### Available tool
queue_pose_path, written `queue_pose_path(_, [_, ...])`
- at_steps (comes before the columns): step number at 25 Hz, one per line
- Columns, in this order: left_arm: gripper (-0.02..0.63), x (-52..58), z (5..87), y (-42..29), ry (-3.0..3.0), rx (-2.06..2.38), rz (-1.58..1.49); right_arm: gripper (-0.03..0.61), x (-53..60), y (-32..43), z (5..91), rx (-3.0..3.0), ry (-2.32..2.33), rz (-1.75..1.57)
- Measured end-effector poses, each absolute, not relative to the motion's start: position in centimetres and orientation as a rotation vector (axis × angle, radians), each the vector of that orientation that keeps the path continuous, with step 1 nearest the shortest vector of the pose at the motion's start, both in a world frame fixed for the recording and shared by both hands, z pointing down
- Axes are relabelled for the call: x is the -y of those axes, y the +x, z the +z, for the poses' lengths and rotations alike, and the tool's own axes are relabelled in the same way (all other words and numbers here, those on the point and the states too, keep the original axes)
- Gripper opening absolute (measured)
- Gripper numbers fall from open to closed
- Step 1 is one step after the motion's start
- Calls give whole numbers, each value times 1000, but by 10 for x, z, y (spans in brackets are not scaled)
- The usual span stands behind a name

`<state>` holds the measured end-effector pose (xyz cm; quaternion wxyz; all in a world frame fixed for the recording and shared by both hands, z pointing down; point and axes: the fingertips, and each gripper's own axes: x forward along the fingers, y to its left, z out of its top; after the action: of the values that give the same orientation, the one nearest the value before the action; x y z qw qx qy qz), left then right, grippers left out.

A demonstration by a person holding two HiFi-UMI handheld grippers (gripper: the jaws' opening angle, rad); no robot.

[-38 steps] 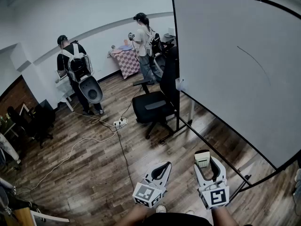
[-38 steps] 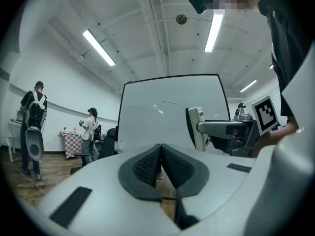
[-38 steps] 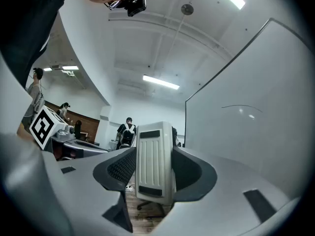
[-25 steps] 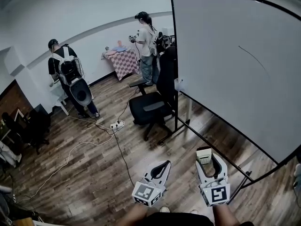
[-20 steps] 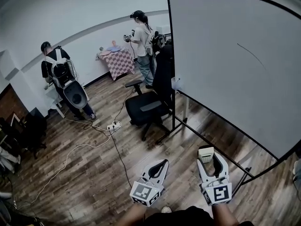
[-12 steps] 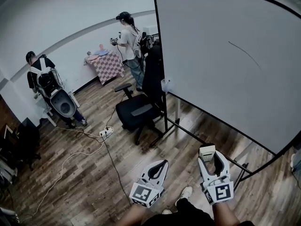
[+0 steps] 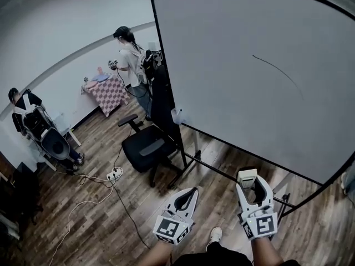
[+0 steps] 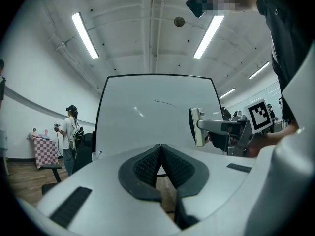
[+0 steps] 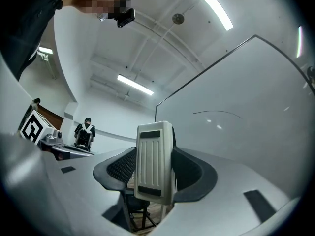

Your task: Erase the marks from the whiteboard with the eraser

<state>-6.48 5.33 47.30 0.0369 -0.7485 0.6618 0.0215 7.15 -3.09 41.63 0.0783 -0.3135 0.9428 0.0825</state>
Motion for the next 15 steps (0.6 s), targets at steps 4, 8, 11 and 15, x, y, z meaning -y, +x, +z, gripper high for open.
queue_pose_path(4, [18,-10,464,-67,-2323,-1991,63,255,73,68,407,-2807,-979,263])
queue_pose_path(8, [18,35,458,-69,-2339,-1963,57,255,115,68,401,-2789,-1014,279])
queue_pose_path(11, [18,68,456,-68,-2358,-1943,68,255,146,73,396,-2758,-1054,299])
queue_pose_path(15, [18,104,448,-58,-2384,-1895,76,255,178,87,386,-2720,-1108,305])
